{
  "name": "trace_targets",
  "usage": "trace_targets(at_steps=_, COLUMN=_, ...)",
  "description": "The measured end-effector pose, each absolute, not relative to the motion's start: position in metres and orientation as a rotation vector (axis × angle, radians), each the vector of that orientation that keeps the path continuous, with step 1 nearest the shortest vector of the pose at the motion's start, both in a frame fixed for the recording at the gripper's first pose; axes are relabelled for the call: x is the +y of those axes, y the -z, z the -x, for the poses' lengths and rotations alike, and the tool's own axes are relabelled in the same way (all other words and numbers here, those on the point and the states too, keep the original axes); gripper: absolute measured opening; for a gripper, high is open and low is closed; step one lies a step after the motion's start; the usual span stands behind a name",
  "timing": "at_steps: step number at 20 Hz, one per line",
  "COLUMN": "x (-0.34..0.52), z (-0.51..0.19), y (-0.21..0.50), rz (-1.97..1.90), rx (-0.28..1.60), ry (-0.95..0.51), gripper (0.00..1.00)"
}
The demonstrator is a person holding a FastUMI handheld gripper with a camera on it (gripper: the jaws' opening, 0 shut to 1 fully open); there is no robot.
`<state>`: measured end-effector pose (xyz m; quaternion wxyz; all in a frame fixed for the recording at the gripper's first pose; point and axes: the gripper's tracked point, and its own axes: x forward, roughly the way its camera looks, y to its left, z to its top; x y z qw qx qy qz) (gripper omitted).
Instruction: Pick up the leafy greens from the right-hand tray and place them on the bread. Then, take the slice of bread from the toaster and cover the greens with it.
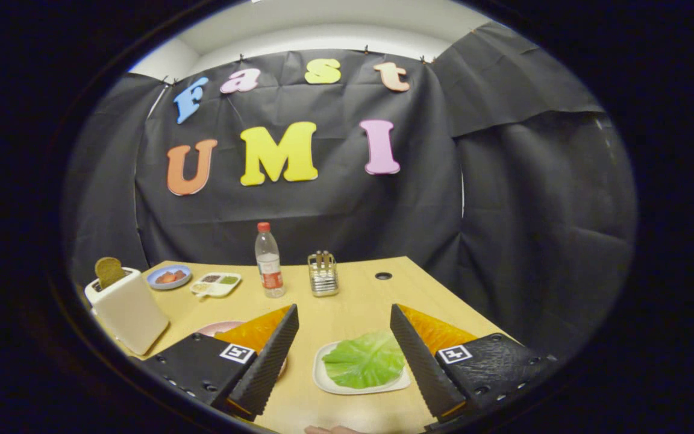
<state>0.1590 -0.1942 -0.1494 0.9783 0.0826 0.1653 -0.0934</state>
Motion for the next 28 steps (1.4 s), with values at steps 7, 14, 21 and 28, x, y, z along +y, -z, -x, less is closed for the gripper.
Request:
trace_targets(at_steps=7, x=-0.226, z=-0.219, y=0.226, rz=-0.194, rx=0.518, ry=0.179, gripper=0.96)
trace_targets(at_steps=14, x=-0.259, z=-0.235, y=0.268, rz=-0.19, rx=0.673, ry=0.201, gripper=0.96)
trace_targets(at_steps=21, x=-0.258, z=-0.227, y=0.306, rz=-0.264, rx=0.832, ry=0.181, gripper=0.69)
trace_targets(at_steps=28, x=-0.258, z=-0.218, y=0.289, rz=-0.265, rx=0.81, ry=0.176, gripper=0.01)
